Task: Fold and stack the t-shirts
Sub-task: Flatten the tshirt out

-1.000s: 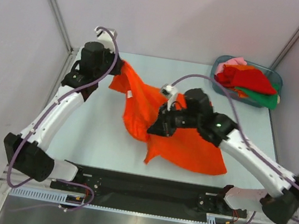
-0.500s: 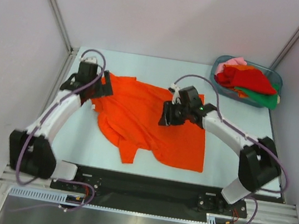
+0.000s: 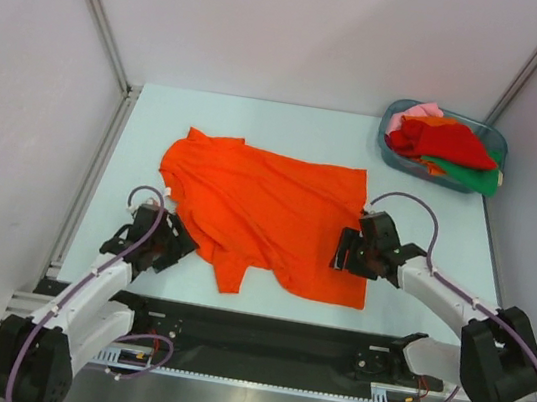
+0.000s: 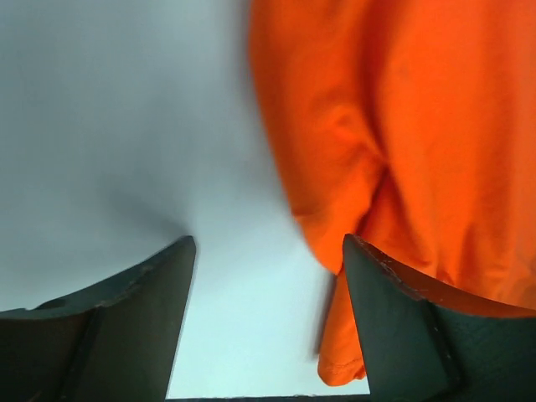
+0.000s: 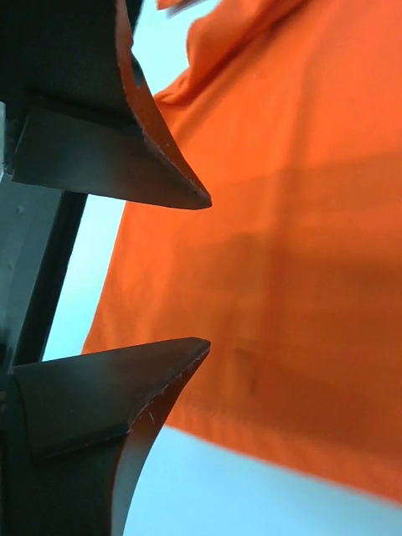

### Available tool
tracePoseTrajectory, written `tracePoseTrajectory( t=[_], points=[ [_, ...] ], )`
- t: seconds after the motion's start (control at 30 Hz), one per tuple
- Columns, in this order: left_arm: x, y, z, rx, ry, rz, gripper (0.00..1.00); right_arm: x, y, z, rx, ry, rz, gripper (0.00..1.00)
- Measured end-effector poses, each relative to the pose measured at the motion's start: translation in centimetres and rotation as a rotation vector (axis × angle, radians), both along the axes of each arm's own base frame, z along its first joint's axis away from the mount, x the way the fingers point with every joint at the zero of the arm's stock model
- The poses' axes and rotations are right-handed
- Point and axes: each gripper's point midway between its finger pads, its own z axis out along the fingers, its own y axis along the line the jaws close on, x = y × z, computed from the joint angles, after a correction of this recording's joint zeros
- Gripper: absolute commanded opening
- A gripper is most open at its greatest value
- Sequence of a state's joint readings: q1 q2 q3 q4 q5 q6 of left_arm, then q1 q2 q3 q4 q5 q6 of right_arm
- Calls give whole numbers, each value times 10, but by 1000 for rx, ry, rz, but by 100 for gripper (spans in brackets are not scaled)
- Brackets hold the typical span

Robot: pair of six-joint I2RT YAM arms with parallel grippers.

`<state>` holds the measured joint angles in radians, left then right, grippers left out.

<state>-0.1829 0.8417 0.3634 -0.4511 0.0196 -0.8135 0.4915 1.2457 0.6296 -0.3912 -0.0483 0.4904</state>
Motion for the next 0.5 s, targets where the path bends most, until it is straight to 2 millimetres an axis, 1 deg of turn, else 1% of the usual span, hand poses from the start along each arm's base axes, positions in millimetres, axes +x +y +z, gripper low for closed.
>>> tracePoseTrajectory(
  t=[0.03,0.07,0.1,0.17,0.23,0.27,0.33,0.37,0.43,0.47,0.5],
  points=[
    [-5,0,-7,-14,22,22,77,0,-4,-1,0,0,-27,68],
    [-4,-2,-7,-30,21,39,75,-1,-8,-3,-1,0,-60,68],
    [1,-3,-5,-42,9,53,74,-3,-12,-5,0,2,-86,68],
    [6,-6,-9,-58,20,74,69,-9,-20,-8,-2,4,-125,67],
    [15,-9,-10,-74,19,85,65,-14,-29,-12,-3,6,-167,65],
    [21,-12,-10,-86,19,89,59,-15,-34,-12,-3,4,-186,64],
    [29,-15,-11,-99,18,93,51,-19,-39,-13,1,5,-214,63],
    [33,-17,-12,-102,16,92,41,-19,-42,-12,4,2,-227,63],
    [33,-17,-14,-102,20,95,28,-21,-43,-10,8,-1,-242,63],
    [29,-16,-16,-95,31,97,3,-21,-44,-9,9,-3,-249,63],
    [26,-14,-16,-90,39,100,0,-21,-44,-9,9,-3,-254,63]
  ],
)
